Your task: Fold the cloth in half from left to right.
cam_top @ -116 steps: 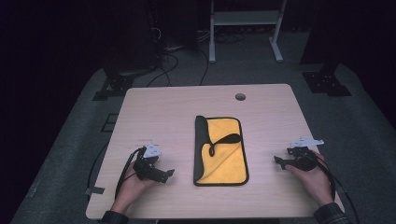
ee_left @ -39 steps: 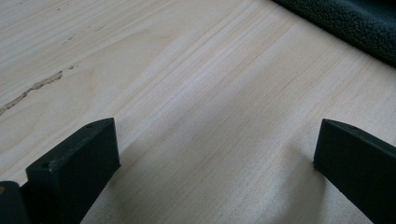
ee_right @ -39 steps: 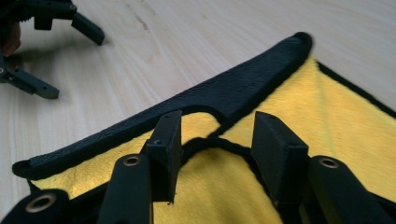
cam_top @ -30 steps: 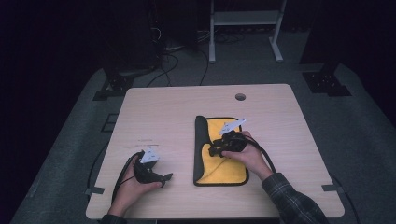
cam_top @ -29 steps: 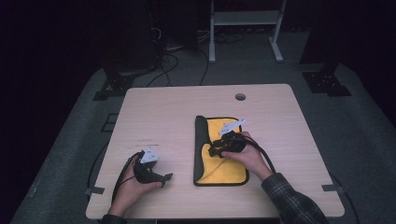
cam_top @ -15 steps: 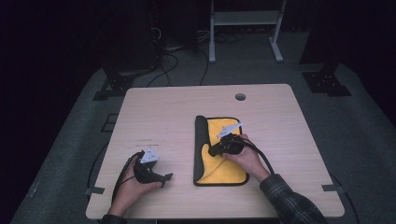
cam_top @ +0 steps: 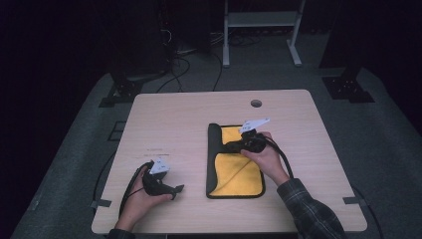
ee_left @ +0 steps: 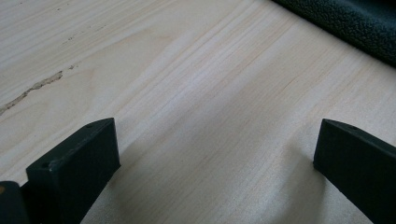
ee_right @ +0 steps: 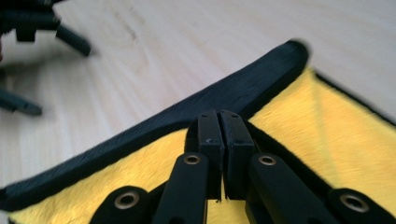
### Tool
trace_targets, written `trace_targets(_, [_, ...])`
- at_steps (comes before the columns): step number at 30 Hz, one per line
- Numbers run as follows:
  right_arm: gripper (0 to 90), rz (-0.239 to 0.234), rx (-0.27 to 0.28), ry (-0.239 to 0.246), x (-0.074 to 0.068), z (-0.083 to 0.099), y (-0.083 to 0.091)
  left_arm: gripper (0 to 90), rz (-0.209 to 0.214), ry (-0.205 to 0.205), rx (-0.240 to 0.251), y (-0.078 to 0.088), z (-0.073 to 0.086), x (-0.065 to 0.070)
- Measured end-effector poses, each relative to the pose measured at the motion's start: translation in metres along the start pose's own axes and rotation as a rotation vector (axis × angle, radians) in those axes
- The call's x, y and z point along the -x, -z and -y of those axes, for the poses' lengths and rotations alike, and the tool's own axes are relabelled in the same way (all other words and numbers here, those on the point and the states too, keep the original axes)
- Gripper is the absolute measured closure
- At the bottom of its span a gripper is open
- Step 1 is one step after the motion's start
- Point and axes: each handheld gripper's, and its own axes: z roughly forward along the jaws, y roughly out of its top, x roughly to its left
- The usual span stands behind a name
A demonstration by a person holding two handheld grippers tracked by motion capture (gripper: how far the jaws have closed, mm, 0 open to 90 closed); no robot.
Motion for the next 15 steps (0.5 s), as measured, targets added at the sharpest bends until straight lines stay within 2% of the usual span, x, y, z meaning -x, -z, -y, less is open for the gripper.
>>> trace_targets(5, [87.4, 0.044, 0.050, -0.042, 0.017, -0.011, 0.010, 0.0, 0.000, 0.002, 0.000, 0.000, 0.000, 0.000])
trace_targets(15, [87.4, 0.131, 0.070, -0.112, 0.053, -0.016, 0.021, 0.0, 0.000, 0.003, 0.001, 0.000, 0.000, 0.000])
